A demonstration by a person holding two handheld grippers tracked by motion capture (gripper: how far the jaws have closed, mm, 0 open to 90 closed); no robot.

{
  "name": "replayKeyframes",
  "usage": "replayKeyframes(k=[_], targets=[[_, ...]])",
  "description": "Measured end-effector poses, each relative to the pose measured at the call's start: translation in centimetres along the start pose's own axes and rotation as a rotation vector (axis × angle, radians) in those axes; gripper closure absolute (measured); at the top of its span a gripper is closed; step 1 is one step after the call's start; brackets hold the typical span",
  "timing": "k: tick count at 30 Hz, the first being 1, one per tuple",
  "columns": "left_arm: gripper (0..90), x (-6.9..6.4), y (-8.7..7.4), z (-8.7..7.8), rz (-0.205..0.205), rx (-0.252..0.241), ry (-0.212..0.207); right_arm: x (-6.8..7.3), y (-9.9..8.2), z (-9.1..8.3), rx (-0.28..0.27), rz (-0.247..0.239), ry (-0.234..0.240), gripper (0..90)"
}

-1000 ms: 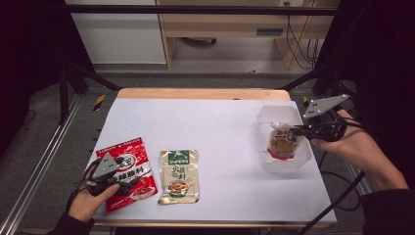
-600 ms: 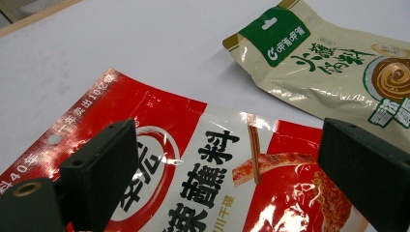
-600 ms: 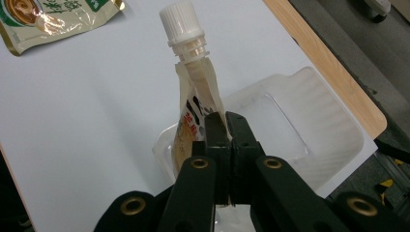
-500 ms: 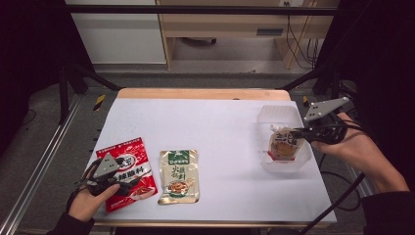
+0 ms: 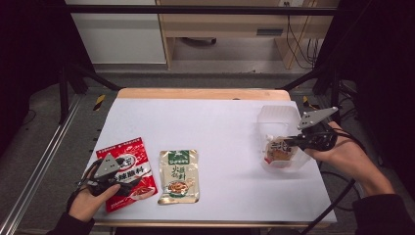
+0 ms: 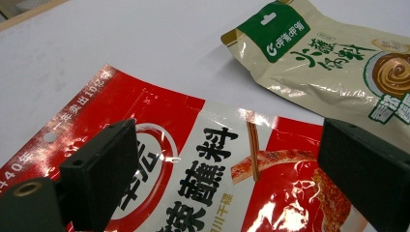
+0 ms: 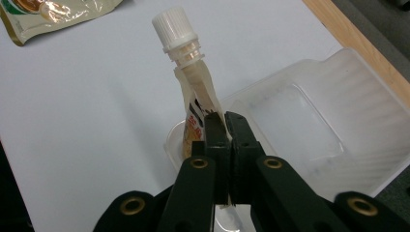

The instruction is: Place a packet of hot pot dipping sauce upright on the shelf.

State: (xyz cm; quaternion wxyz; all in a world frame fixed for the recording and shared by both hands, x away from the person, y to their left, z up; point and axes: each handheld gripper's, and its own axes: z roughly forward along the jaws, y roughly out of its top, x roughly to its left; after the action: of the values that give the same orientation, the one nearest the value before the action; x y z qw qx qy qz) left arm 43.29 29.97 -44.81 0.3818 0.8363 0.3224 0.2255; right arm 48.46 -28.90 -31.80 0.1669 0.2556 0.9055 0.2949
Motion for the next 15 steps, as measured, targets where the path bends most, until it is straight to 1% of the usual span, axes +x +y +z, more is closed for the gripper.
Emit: replayKeyframes(k=[4, 8, 9, 11, 15], targets=[[7.4, 0.0, 0.0, 0.0, 0.000, -0.001, -0.001, 0.1, -0.5, 0.7, -0.001, 0.009, 0.013, 89.2], [7.4, 0.0, 0.0, 0.0, 0.004, 0.001, -0.004, 0.0, -0.9, 0.9, 0.007, 0.013, 0.011, 89.0], [7.4, -0.1, 0.0, 0.0, 0.005, 0.003, -0.004, 0.0, -1.1, 1.2, 0.017, 0.014, 0.009, 88.8], [7.5, -0.1, 0.0, 0.0, 0.005, 0.004, -0.004, 0.0, -1.1, 1.2, 0.018, 0.015, 0.011, 88.7], [7.5, -0.1, 0.0, 0.0, 0.004, 0.005, -0.002, 0.0, -1.3, 1.3, 0.022, 0.019, 0.002, 88.2]])
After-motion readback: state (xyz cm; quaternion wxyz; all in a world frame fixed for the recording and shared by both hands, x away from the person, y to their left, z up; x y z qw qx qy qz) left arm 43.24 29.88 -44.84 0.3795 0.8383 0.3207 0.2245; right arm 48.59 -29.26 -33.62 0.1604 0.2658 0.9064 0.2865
